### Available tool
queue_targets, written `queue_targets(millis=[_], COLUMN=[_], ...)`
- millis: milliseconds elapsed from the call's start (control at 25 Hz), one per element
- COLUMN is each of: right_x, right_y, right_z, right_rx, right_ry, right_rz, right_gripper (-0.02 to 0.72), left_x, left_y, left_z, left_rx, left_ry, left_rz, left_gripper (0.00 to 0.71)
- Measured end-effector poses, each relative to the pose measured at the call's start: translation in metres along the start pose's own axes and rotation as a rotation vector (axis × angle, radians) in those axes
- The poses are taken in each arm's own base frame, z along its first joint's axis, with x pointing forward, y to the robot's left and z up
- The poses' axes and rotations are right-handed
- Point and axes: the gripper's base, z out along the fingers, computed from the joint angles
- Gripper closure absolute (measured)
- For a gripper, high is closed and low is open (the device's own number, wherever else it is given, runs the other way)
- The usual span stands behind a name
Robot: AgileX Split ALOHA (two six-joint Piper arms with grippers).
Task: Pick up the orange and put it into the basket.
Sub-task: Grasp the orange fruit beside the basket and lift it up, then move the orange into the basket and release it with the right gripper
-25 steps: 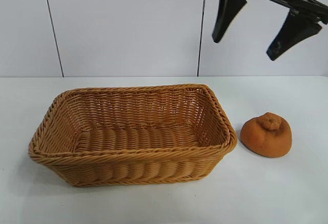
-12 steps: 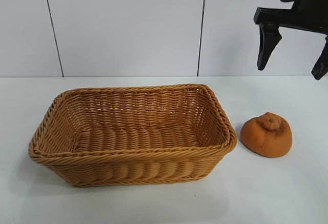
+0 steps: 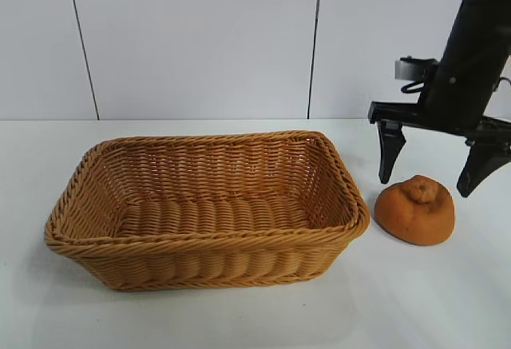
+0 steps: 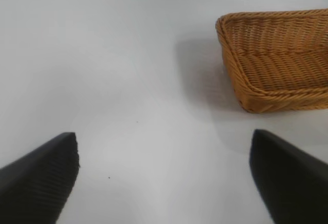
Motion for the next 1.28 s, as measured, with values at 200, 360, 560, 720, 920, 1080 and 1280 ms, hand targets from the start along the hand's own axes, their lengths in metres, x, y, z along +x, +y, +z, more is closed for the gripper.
queue_targets(millis=[200, 360, 560, 720, 920, 1080, 1280], right_x=[0.0, 0.001, 0.003, 0.013, 0.03, 0.039, 0.049], right_y=[-0.001, -0.001, 0.001, 0.003, 0.005, 0.011, 0.046], right_z=[0.01, 0.007, -0.023, -0.073, -0.127, -0.146, -0.146], right_rx=[0.004, 0.005, -0.007, -0.022, -0.048, -0.093, -0.113], right_ry=[0.021, 0.028, -0.033, -0.118, -0.234, -0.279, -0.281], right_rz=[0.002, -0.009, -0.028, -0.041, -0.05, -0.052, -0.155], right_gripper=[0.279, 0.647, 0.666, 0.666, 0.666, 0.666, 0.666], left_x=[0.0, 0.0, 0.0, 0.0, 0.0, 0.0, 0.0], left_y=[0.0, 0.0, 0.0, 0.0, 0.0, 0.0, 0.0], left_z=[0.0, 0.0, 0.0, 0.0, 0.0, 0.0, 0.0], left_rx=[0.0, 0.0, 0.0, 0.0, 0.0, 0.0, 0.0], left_ry=[0.0, 0.0, 0.0, 0.0, 0.0, 0.0, 0.0], left_rz=[0.0, 0.0, 0.0, 0.0, 0.0, 0.0, 0.0], left_gripper=[0.065, 0.065, 0.065, 0.065, 0.065, 0.065, 0.065])
